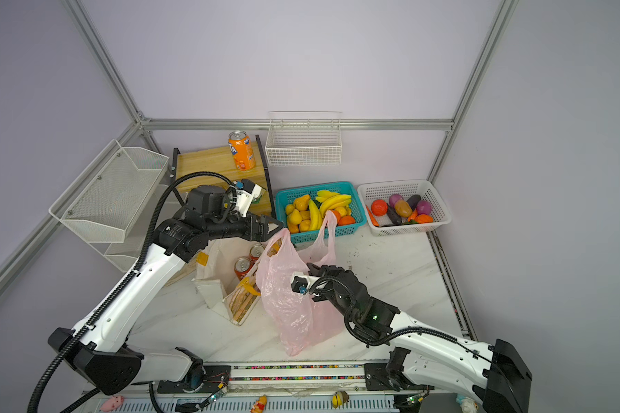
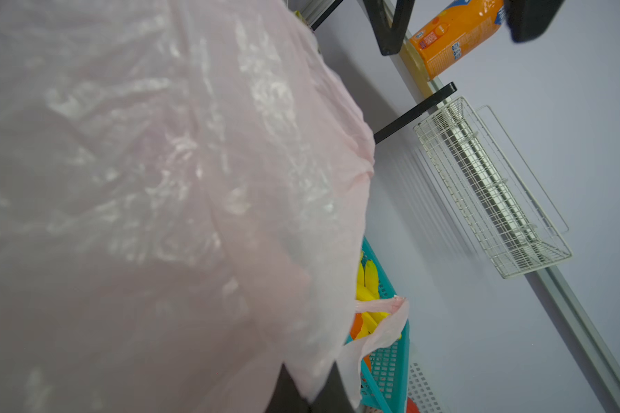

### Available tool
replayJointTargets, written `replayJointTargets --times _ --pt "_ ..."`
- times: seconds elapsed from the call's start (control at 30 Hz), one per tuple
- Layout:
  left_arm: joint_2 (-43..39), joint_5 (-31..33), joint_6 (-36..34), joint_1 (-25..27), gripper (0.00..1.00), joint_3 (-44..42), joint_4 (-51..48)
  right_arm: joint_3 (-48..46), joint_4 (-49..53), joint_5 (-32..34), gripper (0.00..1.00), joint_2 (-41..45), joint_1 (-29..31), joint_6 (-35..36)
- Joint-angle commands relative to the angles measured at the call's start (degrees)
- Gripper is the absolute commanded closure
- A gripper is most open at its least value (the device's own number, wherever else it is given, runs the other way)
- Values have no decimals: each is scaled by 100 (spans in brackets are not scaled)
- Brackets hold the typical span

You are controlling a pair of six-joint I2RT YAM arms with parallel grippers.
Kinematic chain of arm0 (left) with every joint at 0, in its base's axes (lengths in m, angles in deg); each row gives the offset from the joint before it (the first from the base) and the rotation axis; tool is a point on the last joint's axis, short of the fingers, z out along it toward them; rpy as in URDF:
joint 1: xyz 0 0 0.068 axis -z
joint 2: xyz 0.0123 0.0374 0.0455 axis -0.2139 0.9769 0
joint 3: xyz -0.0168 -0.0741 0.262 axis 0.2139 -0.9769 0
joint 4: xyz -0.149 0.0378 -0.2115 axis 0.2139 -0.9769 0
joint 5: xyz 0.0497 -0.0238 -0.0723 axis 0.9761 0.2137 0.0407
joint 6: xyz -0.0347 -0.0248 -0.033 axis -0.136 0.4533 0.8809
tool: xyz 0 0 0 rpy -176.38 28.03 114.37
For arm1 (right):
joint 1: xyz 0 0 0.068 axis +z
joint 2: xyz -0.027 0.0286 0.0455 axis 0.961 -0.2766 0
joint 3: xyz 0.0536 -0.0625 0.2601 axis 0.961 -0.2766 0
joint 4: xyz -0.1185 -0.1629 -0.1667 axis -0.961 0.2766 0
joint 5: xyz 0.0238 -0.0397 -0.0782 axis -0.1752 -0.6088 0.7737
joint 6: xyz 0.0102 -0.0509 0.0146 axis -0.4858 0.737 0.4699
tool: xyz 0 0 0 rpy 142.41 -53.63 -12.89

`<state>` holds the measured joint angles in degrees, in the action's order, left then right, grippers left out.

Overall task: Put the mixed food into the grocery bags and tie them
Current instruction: 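Grasp the pink bag's handle with the left gripper while the right holds the bag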

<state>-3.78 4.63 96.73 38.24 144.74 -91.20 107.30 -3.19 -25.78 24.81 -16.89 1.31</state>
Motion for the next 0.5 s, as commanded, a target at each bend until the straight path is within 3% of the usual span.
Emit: replayJointTargets --times 0.0,0.13,0.37,0.47 --pt "126 -19 0 4 11 505 61 153 -473 119 100 124 28 629" --pt "477 -151 144 -5 10 478 73 56 -482 -7 100 226 25 1058" --pt "762 -355 343 13 7 82 132 -55 -428 -9 100 372 32 1024" --pt "935 -753 547 35 10 -40 281 -95 -435 12 100 337 36 1014"
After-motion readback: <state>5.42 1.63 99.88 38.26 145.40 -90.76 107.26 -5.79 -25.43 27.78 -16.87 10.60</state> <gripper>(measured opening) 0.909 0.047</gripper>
